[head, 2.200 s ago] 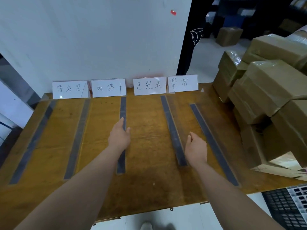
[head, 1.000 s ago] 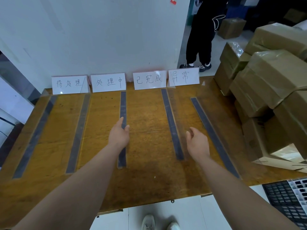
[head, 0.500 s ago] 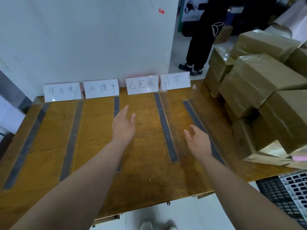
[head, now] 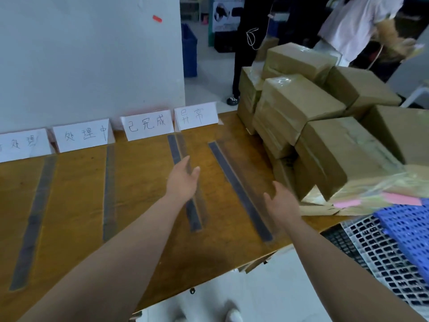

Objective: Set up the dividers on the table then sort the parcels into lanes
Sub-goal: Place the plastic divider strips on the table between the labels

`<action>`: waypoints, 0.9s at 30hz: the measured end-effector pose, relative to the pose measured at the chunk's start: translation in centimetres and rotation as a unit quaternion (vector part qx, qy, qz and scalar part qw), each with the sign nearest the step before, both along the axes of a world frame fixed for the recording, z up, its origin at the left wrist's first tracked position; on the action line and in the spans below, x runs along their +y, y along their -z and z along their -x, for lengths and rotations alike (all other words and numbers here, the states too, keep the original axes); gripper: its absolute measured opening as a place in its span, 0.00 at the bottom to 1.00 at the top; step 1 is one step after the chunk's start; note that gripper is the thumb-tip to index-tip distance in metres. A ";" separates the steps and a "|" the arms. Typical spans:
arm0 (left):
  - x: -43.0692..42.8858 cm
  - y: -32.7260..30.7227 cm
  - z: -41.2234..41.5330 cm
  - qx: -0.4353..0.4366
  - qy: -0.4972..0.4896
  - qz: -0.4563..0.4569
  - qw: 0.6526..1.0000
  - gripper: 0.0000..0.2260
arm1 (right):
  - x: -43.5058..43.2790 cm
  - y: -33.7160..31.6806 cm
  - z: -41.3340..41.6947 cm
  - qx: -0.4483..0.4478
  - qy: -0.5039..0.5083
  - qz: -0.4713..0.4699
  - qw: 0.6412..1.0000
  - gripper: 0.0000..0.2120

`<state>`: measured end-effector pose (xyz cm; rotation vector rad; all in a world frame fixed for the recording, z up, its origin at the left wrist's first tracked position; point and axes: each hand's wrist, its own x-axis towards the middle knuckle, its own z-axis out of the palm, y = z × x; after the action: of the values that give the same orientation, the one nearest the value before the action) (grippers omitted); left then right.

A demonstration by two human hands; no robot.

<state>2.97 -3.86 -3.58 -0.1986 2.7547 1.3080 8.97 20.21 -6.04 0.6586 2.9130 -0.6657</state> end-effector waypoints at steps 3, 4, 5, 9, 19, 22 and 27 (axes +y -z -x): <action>2.1 0.7 0.3 -0.029 -0.026 -0.012 0.999 0.26 | 2.0 0.5 0.1 -0.032 -0.026 0.004 0.999 0.21; 2.5 0.9 0.4 -0.035 -0.031 -0.009 0.999 0.26 | 2.4 0.7 0.2 -0.032 -0.037 0.001 0.999 0.19; 2.9 1.1 0.5 -0.039 -0.036 -0.007 0.999 0.27 | 2.7 0.9 0.3 -0.031 -0.046 0.001 0.998 0.17; 4.2 1.8 0.7 -0.053 -0.049 0.013 0.997 0.26 | 3.4 1.6 0.4 0.010 -0.050 0.014 0.999 0.13; 5.6 1.5 0.7 -0.054 -0.098 0.003 0.994 0.25 | 4.0 0.9 3.0 0.048 -0.021 0.054 0.997 0.12; 6.0 0.9 0.5 -0.042 -0.110 0.009 0.993 0.21 | 3.9 0.9 3.9 0.050 -0.014 0.054 0.997 0.11; 5.5 1.7 0.9 -0.047 -0.133 0.006 0.990 0.22 | 3.6 0.6 5.2 0.038 -0.010 0.067 0.997 0.11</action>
<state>2.05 1.68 -5.25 -0.6314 2.7286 1.2974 3.78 23.82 -6.63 0.6003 2.9070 -0.8932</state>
